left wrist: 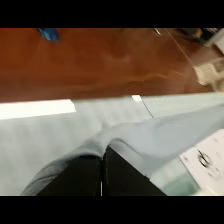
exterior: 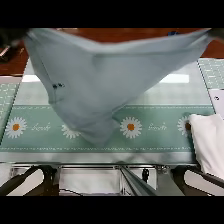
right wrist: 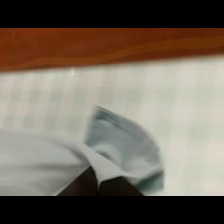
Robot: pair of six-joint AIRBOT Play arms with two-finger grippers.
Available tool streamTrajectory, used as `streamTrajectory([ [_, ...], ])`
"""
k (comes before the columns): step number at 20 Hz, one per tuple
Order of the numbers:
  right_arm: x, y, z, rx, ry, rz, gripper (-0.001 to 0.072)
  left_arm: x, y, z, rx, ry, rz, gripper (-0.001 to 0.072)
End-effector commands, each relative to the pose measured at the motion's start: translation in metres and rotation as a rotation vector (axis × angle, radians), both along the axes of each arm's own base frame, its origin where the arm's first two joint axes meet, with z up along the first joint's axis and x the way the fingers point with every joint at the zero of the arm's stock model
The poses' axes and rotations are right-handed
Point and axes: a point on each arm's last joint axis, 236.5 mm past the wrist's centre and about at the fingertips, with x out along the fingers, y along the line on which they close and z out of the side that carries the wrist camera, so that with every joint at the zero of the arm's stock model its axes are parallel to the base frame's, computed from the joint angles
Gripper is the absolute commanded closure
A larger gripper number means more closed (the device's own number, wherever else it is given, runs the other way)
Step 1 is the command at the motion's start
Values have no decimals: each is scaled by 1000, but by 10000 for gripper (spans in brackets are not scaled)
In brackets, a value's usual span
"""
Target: Fold the shirts.
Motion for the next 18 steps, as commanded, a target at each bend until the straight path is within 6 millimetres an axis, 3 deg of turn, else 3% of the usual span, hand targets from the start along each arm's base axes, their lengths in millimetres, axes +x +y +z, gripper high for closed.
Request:
streamTrajectory([
  [1, -70, 2, 117, -119, -283, -79, 695, -60, 19, 104, 173, -217, 194, 695],
  [3, -116, 0, 139, -195, -334, -125, 695, -98, 37, 130, 285, -279, 349, 695],
  [6, -178, -14, 154, -273, -371, -249, 694, -160, 65, 150, 420, -335, 593, 695],
  [9, -227, -16, 159, -307, -405, -310, 695, -221, 61, 170, 493, -431, 705, 695],
  [11, -249, -14, 160, -308, -416, -331, 695, -250, 53, 174, 508, -471, 711, 694],
  [14, -264, -9, 155, -304, -408, -330, 694, -260, 56, 162, 525, -443, 680, 695],
  [16, -260, -8, 146, -295, -374, -316, 695, -245, 63, 145, 542, -389, 660, 695],
  [18, -244, -2, 119, -263, -289, -270, 694, -218, 67, 114, 551, -297, 626, 695],
])
